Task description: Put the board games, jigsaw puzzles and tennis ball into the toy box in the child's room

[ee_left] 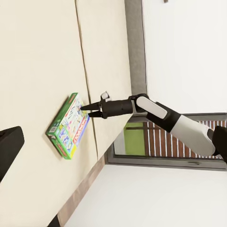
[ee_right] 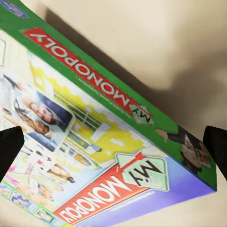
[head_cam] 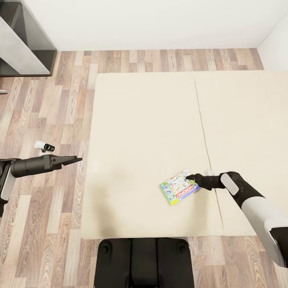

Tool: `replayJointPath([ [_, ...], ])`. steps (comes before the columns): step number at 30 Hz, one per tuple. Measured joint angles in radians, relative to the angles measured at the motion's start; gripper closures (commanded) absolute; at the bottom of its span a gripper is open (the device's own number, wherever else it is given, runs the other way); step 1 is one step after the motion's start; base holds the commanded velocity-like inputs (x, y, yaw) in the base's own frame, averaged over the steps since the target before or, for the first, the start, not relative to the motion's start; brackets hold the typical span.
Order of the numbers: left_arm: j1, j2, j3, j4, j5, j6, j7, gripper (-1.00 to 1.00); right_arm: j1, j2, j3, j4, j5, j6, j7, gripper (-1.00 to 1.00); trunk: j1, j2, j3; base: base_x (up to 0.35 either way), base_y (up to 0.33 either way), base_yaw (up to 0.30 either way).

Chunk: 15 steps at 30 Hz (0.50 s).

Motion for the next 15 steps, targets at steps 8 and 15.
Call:
replayJointPath([
  [8, 0.0, -0.001, 0.0, 0.0, 0.001, 0.0, 0.0, -1.0, 0.0, -0.008, 0.0, 0.0, 0.0, -0.001, 0.002, -1.0, 0.0, 0.0, 0.0, 0.0, 0.053, 0.0],
  [15, 0.0, 0.0, 0.0, 0.0, 0.0, 0.0, 0.0, -1.0, 0.001, -0.012, 0.002, 0.001, 0.012, 0.002, 0.037, -1.0, 0.0, 0.0, 0.0, 0.0, 0.005, 0.0],
])
